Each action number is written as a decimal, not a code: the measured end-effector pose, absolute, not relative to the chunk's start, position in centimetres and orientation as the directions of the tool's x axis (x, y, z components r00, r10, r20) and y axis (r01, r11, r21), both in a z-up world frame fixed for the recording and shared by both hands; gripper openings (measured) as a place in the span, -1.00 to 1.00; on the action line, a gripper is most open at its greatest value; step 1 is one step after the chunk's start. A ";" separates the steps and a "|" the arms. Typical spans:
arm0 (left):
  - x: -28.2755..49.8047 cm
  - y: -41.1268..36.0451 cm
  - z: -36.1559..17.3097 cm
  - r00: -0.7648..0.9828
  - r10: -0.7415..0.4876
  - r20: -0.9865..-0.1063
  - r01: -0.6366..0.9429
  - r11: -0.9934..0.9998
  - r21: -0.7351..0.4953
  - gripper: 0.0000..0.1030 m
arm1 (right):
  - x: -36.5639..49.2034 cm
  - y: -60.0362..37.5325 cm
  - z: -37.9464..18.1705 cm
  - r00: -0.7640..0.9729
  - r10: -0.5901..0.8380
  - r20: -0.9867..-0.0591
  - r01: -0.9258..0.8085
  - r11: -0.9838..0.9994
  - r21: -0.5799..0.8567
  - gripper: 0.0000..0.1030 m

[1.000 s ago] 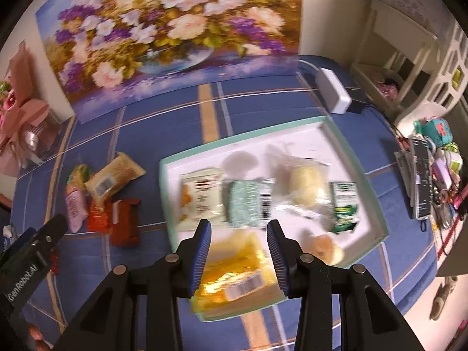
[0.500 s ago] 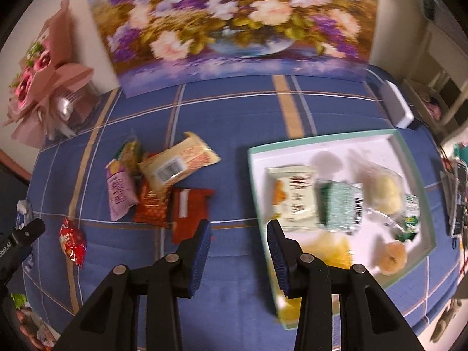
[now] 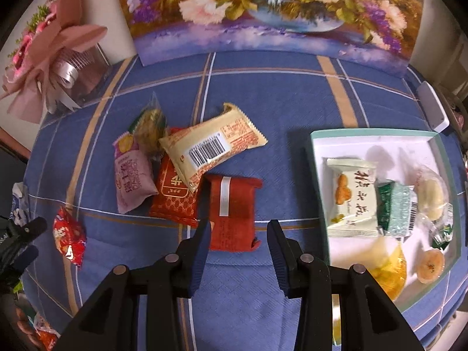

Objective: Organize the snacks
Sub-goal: 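Grasp the red cartoon-printed packet with left gripper while right gripper lowers to the red-brown packet, then close right gripper on the red-brown packet while left gripper holds the red packet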

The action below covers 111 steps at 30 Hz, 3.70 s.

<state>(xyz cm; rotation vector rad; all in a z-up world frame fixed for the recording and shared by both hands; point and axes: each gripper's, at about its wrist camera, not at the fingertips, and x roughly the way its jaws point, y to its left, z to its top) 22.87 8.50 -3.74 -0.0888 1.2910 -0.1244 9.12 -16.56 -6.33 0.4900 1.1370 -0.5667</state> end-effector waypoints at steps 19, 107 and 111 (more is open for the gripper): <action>24.6 6.9 -9.6 0.148 -0.163 -0.975 -0.003 0.986 -0.165 0.45 | 10.7 -17.2 -9.2 0.300 -0.149 -0.942 0.630 0.773 0.079 -0.17; 20.3 -1.3 -7.2 0.179 -0.195 -0.965 0.203 0.966 -0.157 0.18 | 9.2 -18.4 -11.6 0.299 -0.121 -0.947 0.611 0.786 0.093 0.10; 20.3 -1.5 -7.3 0.178 -0.193 -0.965 0.206 0.966 -0.155 0.18 | 9.5 -17.6 -11.8 0.301 -0.121 -0.946 0.587 0.805 0.084 -0.15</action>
